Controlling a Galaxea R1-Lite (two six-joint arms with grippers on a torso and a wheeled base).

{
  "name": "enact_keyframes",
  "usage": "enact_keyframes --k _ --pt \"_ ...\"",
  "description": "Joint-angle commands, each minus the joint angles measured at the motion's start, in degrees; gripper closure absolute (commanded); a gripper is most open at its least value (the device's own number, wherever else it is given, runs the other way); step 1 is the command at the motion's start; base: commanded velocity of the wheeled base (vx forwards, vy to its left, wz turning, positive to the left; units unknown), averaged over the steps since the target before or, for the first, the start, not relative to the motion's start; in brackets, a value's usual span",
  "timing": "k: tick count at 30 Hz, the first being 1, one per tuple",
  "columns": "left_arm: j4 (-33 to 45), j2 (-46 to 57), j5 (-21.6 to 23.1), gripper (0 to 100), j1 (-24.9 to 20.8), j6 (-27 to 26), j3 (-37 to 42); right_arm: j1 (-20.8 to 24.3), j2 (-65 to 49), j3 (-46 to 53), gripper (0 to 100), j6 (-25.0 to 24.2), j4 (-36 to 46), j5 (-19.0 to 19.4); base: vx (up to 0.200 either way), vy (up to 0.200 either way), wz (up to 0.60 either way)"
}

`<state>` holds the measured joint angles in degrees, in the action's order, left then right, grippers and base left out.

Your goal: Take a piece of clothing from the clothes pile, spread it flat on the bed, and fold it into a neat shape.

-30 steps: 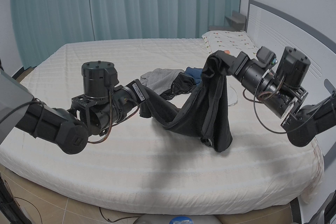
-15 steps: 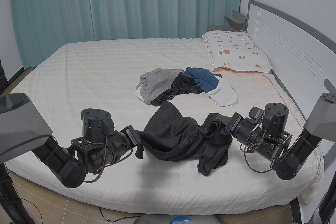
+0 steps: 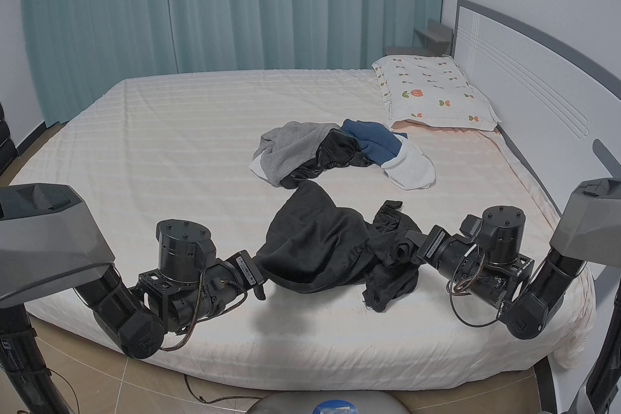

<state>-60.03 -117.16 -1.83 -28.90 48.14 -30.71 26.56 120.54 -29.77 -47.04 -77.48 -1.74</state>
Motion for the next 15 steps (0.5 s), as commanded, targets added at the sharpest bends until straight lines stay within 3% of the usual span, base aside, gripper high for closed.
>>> enact_keyframes --k 1,5,15 --pt "-2.6 -2.2 -0.6 100 0.0 -0.1 0.3 -0.1 0.2 0.1 100 0.0 0.0 0.0 0.000 0.000 0.00" --pt "-3.3 -2.4 -1.0 100 0.4 0.0 -0.1 0.1 0.0 0.2 100 0.0 0.0 -0.1 0.000 0.000 0.00" --pt "-3.2 -1.6 -1.3 100 1.6 -0.2 0.0 0.3 0.2 -0.4 100 1.9 0.0 -3.4 0.000 0.200 0.00"
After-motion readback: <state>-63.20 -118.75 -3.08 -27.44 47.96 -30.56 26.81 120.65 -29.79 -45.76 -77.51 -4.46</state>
